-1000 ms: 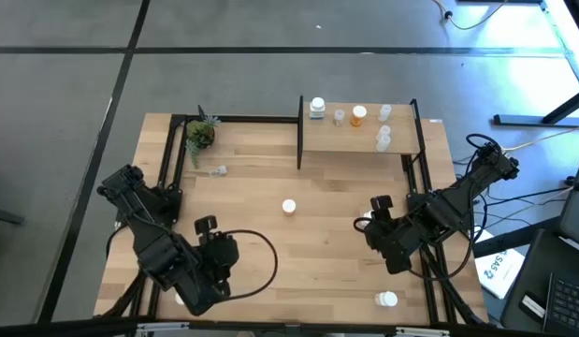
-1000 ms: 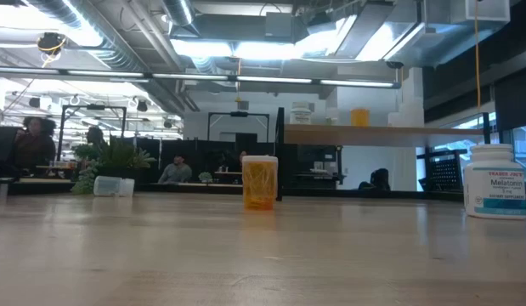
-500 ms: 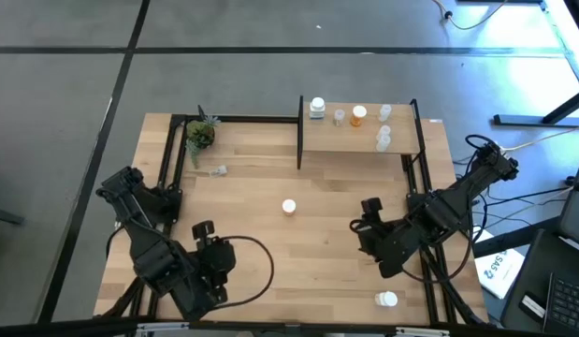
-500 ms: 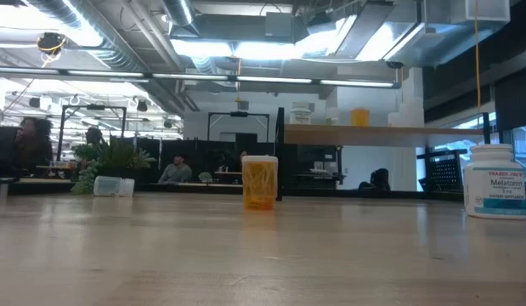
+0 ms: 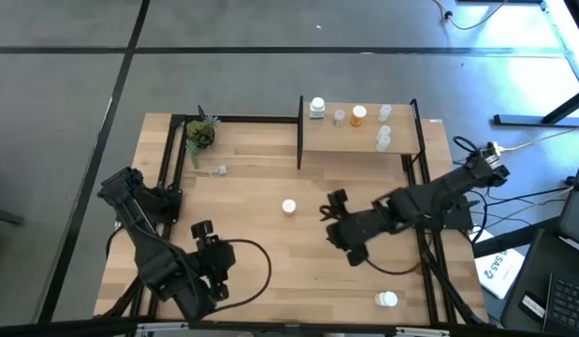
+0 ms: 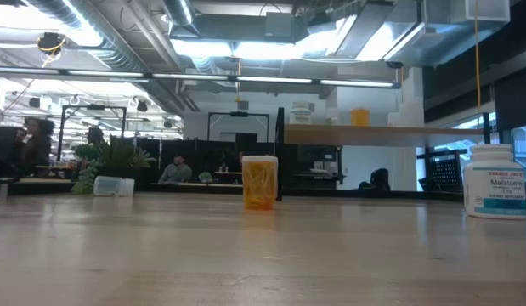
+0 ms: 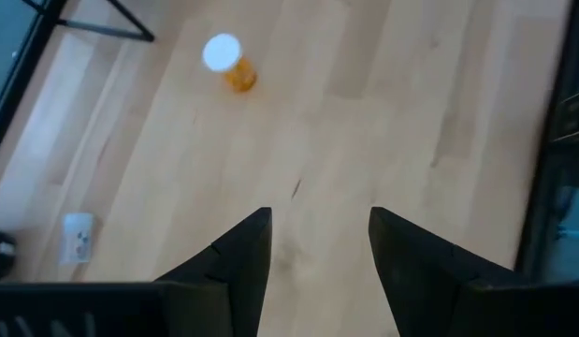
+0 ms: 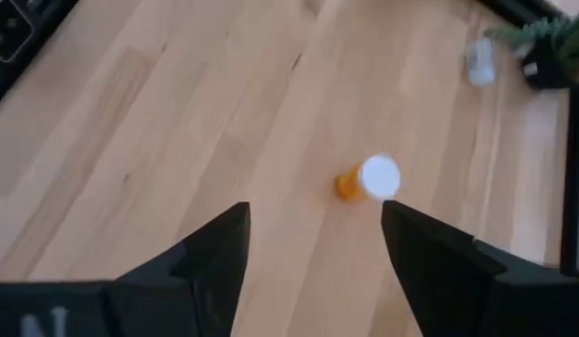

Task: Pick and place medicine bottles onto shelf by color
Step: Put the top orange pill bottle on the shelf aligned with the other orange pill bottle

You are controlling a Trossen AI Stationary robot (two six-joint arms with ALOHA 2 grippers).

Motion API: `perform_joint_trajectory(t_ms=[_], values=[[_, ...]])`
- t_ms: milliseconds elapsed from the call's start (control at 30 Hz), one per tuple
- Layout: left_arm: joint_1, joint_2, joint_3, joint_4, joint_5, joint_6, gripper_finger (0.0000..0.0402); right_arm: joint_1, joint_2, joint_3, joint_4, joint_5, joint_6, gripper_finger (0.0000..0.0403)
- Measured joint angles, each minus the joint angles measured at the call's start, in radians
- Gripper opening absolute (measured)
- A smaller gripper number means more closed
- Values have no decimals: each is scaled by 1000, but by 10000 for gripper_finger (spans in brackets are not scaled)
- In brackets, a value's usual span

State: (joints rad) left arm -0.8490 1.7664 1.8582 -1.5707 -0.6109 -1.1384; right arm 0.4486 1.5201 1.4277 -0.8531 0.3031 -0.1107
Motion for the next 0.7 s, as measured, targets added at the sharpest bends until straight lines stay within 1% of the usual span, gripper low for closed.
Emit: perform_joint_trajectory(t_ms=[167,300,433,567,700], values=[[0,0,-97,-1,-9,-35,174,-72,55,0,114,-68,-85,244],[0,0,-153,-1,-8,-81,174,-118,109,0,165,-78,-161,244],[0,0,-176,0,-14,-91,174,-169,170,0,184,-80,-177,244],[0,-3,-206,0,-73,-83,174,-206,216,-1,196,-71,-185,244],[12,-25,-237,0,-105,-82,174,-233,232,-1,206,-71,-150,244]])
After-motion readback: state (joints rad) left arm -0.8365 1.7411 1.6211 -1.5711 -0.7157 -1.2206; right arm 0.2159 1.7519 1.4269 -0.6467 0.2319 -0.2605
